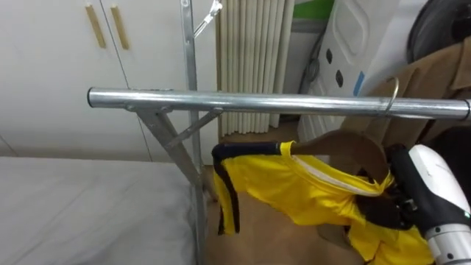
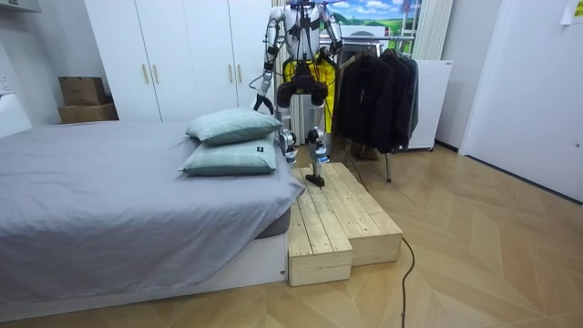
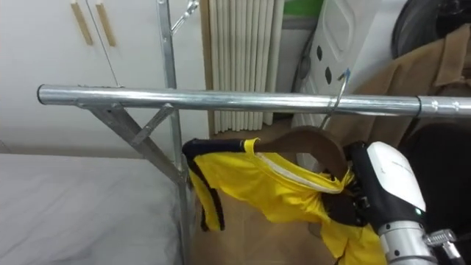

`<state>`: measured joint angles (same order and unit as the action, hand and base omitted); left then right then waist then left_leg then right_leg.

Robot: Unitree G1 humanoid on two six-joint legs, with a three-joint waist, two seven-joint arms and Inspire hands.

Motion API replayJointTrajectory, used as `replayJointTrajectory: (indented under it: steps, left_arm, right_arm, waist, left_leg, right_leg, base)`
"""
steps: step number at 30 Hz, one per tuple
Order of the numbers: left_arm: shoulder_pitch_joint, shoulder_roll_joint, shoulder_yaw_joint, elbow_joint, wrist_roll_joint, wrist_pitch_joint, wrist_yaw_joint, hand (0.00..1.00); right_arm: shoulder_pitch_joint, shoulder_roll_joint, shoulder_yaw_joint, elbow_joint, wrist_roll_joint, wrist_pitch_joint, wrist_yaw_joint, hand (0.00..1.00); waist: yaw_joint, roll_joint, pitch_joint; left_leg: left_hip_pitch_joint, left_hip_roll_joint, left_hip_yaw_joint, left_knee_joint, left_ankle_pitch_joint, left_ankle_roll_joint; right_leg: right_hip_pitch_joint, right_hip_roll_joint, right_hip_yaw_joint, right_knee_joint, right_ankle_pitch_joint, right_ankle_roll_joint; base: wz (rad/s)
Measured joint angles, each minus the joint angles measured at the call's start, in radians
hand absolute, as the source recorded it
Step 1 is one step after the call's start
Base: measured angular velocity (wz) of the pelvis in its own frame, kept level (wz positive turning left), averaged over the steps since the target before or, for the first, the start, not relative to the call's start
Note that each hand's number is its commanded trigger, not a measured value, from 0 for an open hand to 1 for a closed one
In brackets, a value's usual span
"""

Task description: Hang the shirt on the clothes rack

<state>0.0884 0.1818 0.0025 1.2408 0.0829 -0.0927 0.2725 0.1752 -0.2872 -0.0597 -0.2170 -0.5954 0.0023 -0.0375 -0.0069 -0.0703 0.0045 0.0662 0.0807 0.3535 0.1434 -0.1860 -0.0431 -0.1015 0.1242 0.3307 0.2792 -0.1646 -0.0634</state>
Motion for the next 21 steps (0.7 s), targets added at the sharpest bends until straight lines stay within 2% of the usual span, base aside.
replayJointTrajectory:
  steps: [6, 11, 21]
  left_arm:
    - [0.019, -0.006, 0.015, -0.001, 0.002, 0.001, 0.0, 0.0]
    - [0.017, -0.006, 0.016, -0.012, 0.027, 0.002, -0.004, 0.0]
    - [0.022, -0.006, 0.027, -0.007, 0.031, 0.006, -0.021, 0.0]
  right_arm:
    - [0.0, 0.003, 0.0, 0.0, 0.001, 0.0, 0.009, 1.0]
    - [-0.024, 0.002, 0.0, 0.0, 0.002, 0.0, 0.028, 1.0]
    - [-0.047, 0.003, 0.0, -0.028, 0.002, 0.0, 0.042, 1.0]
  waist:
    - [0.02, -0.01, 0.0012]
    - [0.013, -0.01, 0.0021]
    - [0.018, -0.011, 0.005]
  left_leg:
    - [0.0, 0.0, -0.002, 0.0, 0.0, 0.0]
    - [0.002, 0.0, -0.023, 0.002, 0.0, 0.0]
    - [0.01, 0.001, -0.031, 0.002, 0.0, -0.001]
  right_leg:
    - [0.003, -0.002, -0.005, -0.006, 0.001, -0.001]
    - [0.014, -0.005, -0.023, -0.008, 0.001, -0.001]
    - [0.034, -0.008, -0.033, -0.027, 0.006, -0.004]
  base:
    - [0.01]
    - [0.1]
    - [0.02]
